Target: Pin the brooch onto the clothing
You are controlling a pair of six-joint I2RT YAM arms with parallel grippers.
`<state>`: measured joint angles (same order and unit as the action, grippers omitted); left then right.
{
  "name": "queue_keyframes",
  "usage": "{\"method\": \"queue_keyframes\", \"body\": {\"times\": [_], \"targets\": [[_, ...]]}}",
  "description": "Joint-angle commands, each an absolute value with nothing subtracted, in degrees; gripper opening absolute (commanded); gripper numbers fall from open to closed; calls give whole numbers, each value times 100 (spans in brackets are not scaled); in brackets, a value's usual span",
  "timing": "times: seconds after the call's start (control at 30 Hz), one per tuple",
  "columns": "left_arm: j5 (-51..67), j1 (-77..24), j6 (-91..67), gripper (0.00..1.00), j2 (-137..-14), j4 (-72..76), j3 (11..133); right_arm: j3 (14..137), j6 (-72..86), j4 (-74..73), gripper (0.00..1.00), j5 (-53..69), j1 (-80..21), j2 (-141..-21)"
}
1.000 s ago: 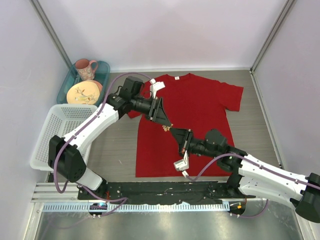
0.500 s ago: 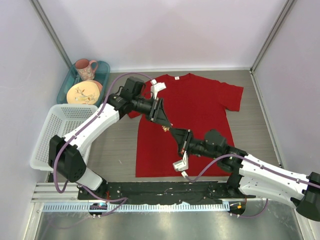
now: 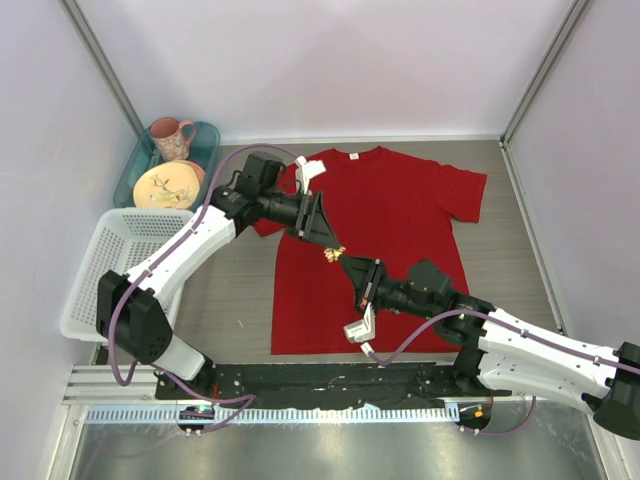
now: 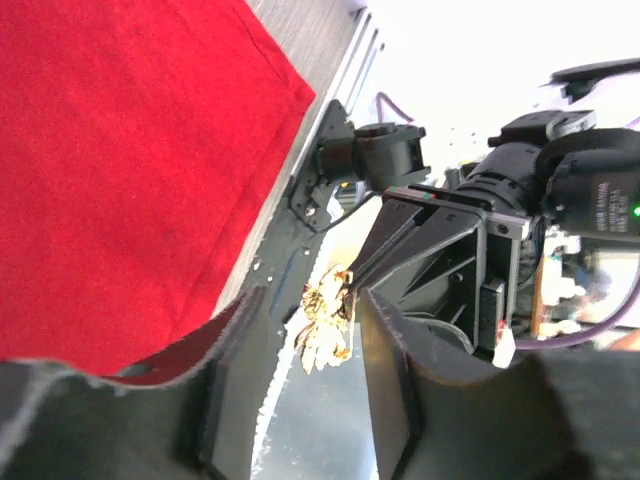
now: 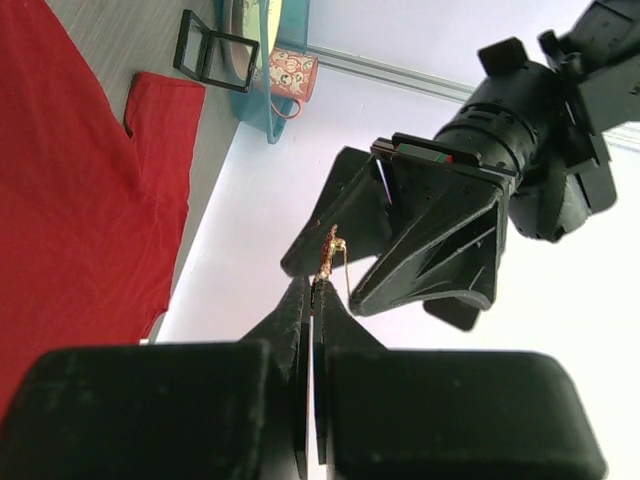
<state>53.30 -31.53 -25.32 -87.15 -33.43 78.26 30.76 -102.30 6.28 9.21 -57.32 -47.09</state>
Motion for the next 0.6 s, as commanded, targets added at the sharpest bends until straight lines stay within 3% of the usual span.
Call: {"method": "queue_keyframes", "body": {"times": [0.0,0.1,0.17,0.37,0.57], "targets": [[6274,-2585,-3734,60,-8509,-1779,7490,3340,-10318,809,1,703,-5774,-4614],[6425,-2470,-3912,70,-8034,-740,6997,3331,-10414,826,1,633,-5774,-4588],[6390,-2461,-3701,70,-7745,-624,6838,3287,-10511,887,1,615,-5774,-4562],[5845,-2461,-2840,55,-7778,-1379,6978,3261,-10731,1194,1,808,-5774,-4606],[5915,-2522,-2470,49,-8156,-1950,7409,3234,-10802,1327,1,1037,-5774,-4588]]}}
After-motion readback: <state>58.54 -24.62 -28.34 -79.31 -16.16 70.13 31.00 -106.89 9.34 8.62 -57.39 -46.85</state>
